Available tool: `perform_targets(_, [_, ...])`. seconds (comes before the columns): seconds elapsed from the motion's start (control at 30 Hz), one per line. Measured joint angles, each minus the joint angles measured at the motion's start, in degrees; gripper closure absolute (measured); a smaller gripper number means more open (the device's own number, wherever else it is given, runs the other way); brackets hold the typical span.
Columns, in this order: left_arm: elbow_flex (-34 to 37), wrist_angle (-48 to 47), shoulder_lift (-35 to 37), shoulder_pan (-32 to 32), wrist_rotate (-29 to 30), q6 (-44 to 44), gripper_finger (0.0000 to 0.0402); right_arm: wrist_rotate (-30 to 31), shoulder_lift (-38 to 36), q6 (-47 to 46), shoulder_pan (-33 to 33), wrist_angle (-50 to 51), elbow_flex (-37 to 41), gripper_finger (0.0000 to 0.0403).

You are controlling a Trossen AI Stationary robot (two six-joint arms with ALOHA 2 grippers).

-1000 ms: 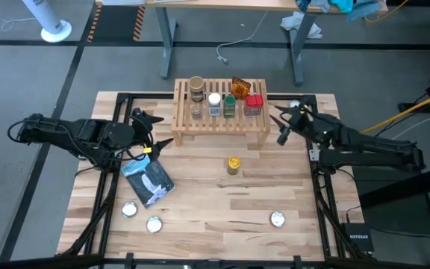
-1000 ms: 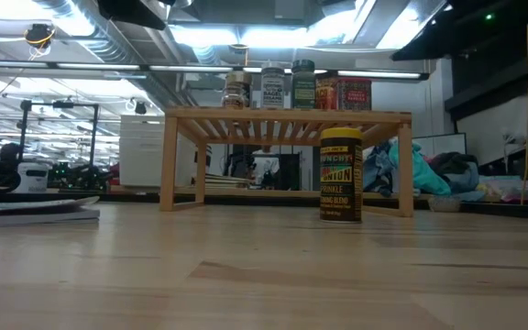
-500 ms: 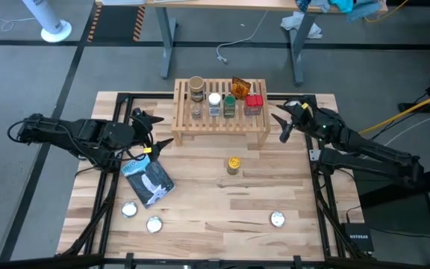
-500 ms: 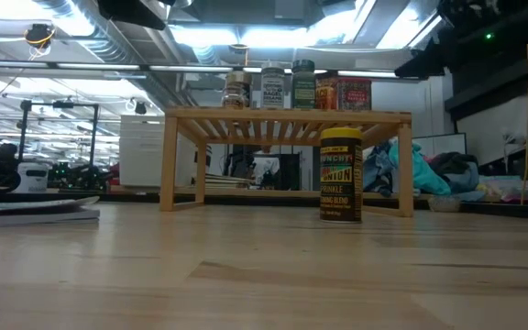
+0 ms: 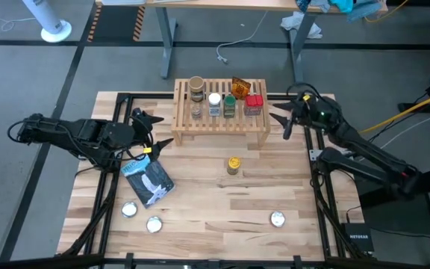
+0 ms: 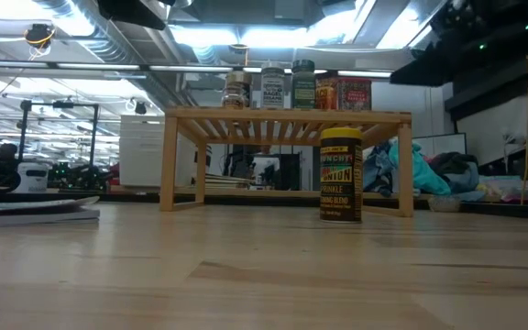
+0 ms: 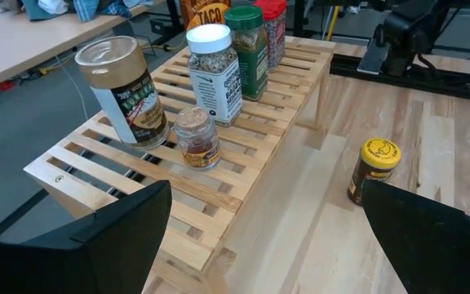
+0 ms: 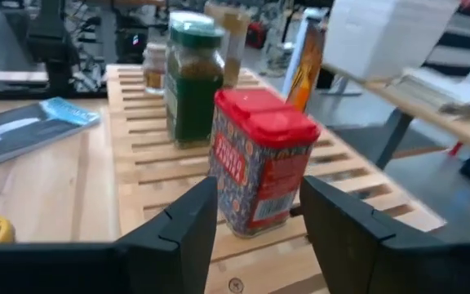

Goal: Shelf spices
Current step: Remove the red seasoning can from the shelf

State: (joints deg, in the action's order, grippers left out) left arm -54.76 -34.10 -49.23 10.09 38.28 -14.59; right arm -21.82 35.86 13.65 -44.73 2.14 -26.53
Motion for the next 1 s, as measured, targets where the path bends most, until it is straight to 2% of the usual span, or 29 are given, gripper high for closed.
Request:
perform_targets(0.17, [0.0,0.0,0.0,0.0,0.0,0.0,0.0008,-5.8,5.1,-0.3,-3.3,-5.1,0.0,0.0179])
perform_targets(0.4, [0.0,0.0,0.0,0.0,0.0,0.0,0.0008,-5.1,7.8,-0.2,-4.2,-5.7,0.0,0.0096])
perform_targets(0.57, [0.0,0.0,0.0,0.0,0.0,0.0,0.0008,-5.0,8.3,1.5,-4.2,-5.9,0.0,0.0056])
perform_targets(0.73, [0.0,0.0,0.0,0.0,0.0,0.0,0.0008,-6.8,8.4,1.6,-4.8,-6.3,0.0,0.0038])
perform_targets(1.0, [0.0,0.0,0.0,0.0,0.0,0.0,0.0008,-16.5,12.8,0.6,-9.1,-10.9,0.0,0.0035])
